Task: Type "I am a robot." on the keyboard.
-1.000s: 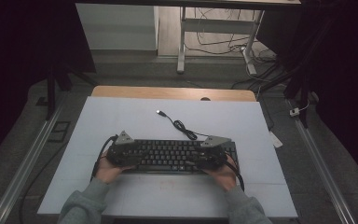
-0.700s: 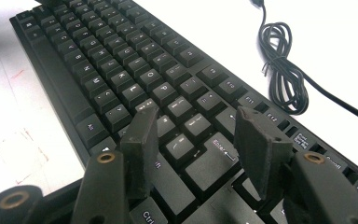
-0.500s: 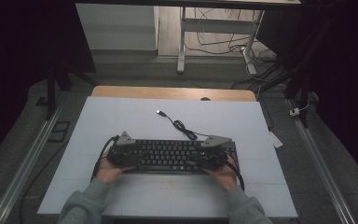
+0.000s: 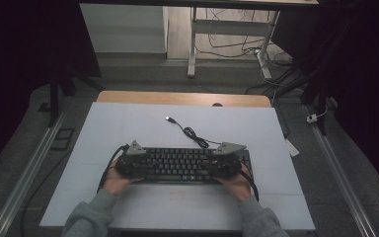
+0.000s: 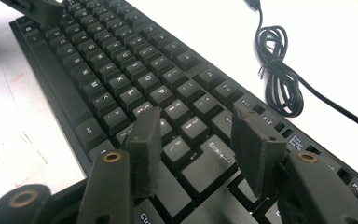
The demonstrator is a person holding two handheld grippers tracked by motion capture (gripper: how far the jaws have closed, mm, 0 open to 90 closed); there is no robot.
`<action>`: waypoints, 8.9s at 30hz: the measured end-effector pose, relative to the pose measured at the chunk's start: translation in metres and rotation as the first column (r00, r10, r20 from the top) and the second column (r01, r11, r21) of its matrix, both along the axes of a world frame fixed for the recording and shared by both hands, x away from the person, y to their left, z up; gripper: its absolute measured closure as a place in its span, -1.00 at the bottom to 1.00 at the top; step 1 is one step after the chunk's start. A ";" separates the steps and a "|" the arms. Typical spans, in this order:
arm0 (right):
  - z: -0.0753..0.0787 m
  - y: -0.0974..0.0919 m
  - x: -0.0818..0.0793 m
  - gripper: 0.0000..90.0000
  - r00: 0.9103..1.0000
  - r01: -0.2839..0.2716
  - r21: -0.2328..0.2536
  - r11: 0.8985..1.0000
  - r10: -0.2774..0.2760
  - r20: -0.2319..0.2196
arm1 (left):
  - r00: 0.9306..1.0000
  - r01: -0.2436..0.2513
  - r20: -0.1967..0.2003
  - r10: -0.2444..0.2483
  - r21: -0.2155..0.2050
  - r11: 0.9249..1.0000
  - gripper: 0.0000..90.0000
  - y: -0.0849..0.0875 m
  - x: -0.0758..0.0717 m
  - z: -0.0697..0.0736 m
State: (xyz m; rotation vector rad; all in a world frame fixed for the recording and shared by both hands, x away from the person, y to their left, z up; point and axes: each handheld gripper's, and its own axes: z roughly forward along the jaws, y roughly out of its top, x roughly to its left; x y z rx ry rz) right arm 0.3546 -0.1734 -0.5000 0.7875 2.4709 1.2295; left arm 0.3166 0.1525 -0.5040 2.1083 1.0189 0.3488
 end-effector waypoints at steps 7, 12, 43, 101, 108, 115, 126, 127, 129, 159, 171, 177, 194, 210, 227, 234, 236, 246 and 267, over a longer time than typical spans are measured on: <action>0.004 0.003 0.003 0.17 1.000 -0.004 -0.010 1.000 0.004 0.009 | 1.000 -0.003 0.000 0.003 -0.001 1.000 0.04 0.000 0.000 0.000; 0.006 0.006 0.006 0.16 1.000 0.001 -0.021 1.000 -0.001 0.007 | 1.000 -0.002 0.000 0.002 0.000 1.000 0.04 0.000 0.000 0.000; -0.008 0.065 0.026 0.99 0.991 -0.104 -0.073 0.992 0.097 -0.087 | 1.000 -0.003 -0.002 0.003 -0.001 1.000 0.04 0.000 0.000 -0.001; 0.000 -0.006 -0.005 0.18 0.999 -0.006 -0.009 1.000 0.006 -0.041 | 0.999 -0.035 -0.003 0.035 -0.017 0.999 0.02 0.008 0.001 0.000; 0.000 -0.015 -0.009 0.14 1.000 0.005 -0.001 1.000 -0.005 -0.028 | 0.999 -0.040 0.000 0.040 -0.005 0.999 0.05 0.007 0.002 -0.001; -0.002 -0.014 -0.009 0.14 1.000 0.004 -0.004 1.000 -0.004 -0.027 | 0.999 -0.040 0.015 0.041 -0.016 0.999 0.38 0.003 0.003 -0.002; -0.003 -0.012 -0.009 0.13 1.000 -0.002 -0.014 1.000 0.001 -0.026 | 1.000 -0.004 -0.005 0.004 -0.011 1.000 0.96 -0.005 0.012 -0.009; -0.003 -0.012 -0.009 0.13 1.000 -0.002 -0.014 1.000 0.002 -0.026 | 1.000 -0.003 -0.009 0.003 -0.012 1.000 0.96 -0.006 0.013 -0.009; -0.003 -0.012 -0.009 0.13 1.000 -0.003 -0.017 1.000 0.002 -0.026 | 1.000 0.003 -0.010 -0.003 -0.009 1.000 0.96 -0.008 0.015 -0.010; -0.004 -0.010 -0.009 0.12 1.000 -0.004 -0.026 1.000 0.003 -0.024 | 1.000 -0.001 -0.014 0.002 0.009 1.000 0.97 -0.020 0.024 -0.017; -0.004 -0.012 -0.008 0.12 1.000 0.002 -0.025 1.000 -0.002 -0.022 | 1.000 -0.021 -0.011 0.020 -0.074 0.997 0.53 0.002 0.010 -0.001; -0.004 -0.012 -0.008 0.11 1.000 0.004 -0.026 1.000 -0.004 -0.022 | 0.999 -0.047 -0.026 0.045 -0.070 0.996 -0.02 0.009 0.000 0.002; -0.003 -0.014 -0.007 0.11 1.000 0.009 -0.016 1.000 -0.009 -0.014 | 0.995 -0.098 -0.025 0.096 -0.086 0.991 -0.18 0.034 -0.025 -0.002; 0.007 0.002 -0.004 0.63 0.999 -0.045 0.020 0.999 0.045 0.002 | 0.994 -0.109 -0.018 0.108 -0.072 0.991 -0.22 0.045 -0.039 -0.007; -0.007 0.048 0.001 0.99 0.979 -0.174 -0.039 0.984 0.169 -0.114 | 0.995 -0.100 -0.024 0.099 -0.069 0.993 -0.24 0.045 -0.035 -0.008; -0.011 0.054 0.000 0.99 0.976 -0.185 -0.053 0.981 0.177 -0.123 | 0.995 -0.100 -0.023 0.099 -0.071 0.992 -0.24 0.046 -0.036 -0.008; -0.013 0.056 0.000 0.99 0.976 -0.186 -0.062 0.981 0.177 -0.125 | 0.995 -0.101 -0.022 0.099 -0.070 0.992 -0.24 0.046 -0.036 -0.008; -0.011 0.055 -0.002 0.99 0.979 -0.184 -0.074 0.980 0.177 -0.097 | 0.995 -0.100 -0.018 0.099 -0.068 0.993 -0.24 0.046 -0.036 -0.007; 0.006 -0.016 -0.003 0.12 1.000 0.024 0.061 0.998 -0.025 0.007 | 0.996 -0.094 -0.013 0.093 -0.061 0.994 -0.25 0.044 -0.034 -0.007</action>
